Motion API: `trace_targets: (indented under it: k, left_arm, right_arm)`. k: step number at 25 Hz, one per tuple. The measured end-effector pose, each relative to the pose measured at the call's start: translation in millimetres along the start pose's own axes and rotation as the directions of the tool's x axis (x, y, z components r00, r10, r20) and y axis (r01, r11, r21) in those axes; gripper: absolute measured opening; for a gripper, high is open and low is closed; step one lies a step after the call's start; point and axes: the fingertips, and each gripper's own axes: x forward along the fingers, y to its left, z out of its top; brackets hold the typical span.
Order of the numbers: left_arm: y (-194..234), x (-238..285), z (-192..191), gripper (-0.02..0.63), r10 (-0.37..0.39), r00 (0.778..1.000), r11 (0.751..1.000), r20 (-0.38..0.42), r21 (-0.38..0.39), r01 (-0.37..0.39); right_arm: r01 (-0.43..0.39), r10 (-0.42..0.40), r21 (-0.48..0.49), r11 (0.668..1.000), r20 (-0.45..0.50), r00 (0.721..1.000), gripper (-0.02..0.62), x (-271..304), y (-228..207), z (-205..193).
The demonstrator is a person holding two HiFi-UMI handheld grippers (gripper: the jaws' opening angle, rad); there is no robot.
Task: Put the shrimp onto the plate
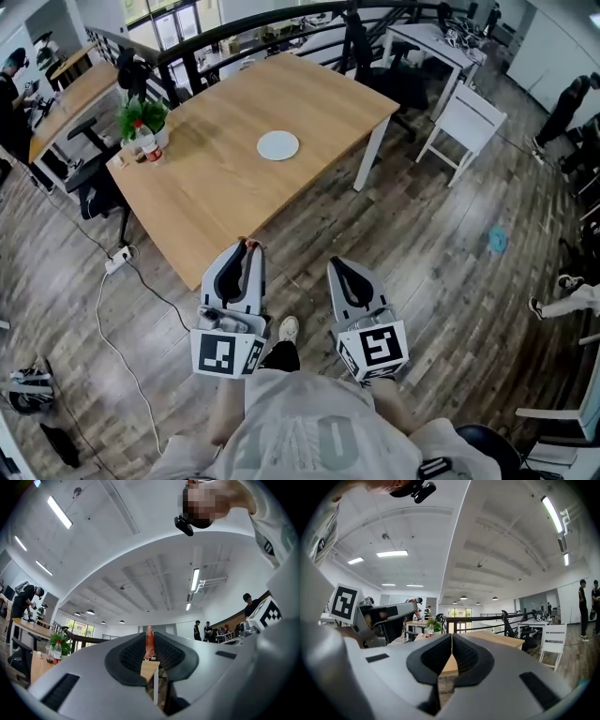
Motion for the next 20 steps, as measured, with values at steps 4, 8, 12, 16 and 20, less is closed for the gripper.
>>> trace_targets:
  k: [4,8,12,16,20]
  left_arm:
    - [32.9,36.6,-4.7,0.06,-0.006,1.0,1.0,0.011,-0.009,0.006]
    - [60.6,64.7,-14.1,0.06,-0.014,1.0,1.0,0.01,-0.02,0.014]
    - [90.8,90.3,-21.5,0.06,-0.019,1.0,0.999,0.021,-0.029,0.02]
    - [115.5,113.9,-35.5,0.06,-0.022,1.0,0.998,0.011,-0.061,0.023]
    - [120.6,133.5,-45.4,0.06,-0.039,0.999,0.994,0.001,-0.098,0.039]
  right_arm:
    - [0.002,-0.002,-0.034,0.999,0.0,1.0,0.02,49.0,-8.7,11.2]
    - [-0.007,0.006,-0.075,0.997,-0.006,1.0,0.02,88.8,-11.2,14.9]
    - [-0.006,0.005,-0.073,0.997,-0.011,1.0,0.02,129.0,-13.6,16.4]
    - [-0.017,0.014,-0.104,0.994,-0.023,1.0,0.02,157.1,-9.6,18.6]
    - [-0.013,0.005,-0.121,0.993,-0.07,0.998,0.02,170.9,-16.6,14.1]
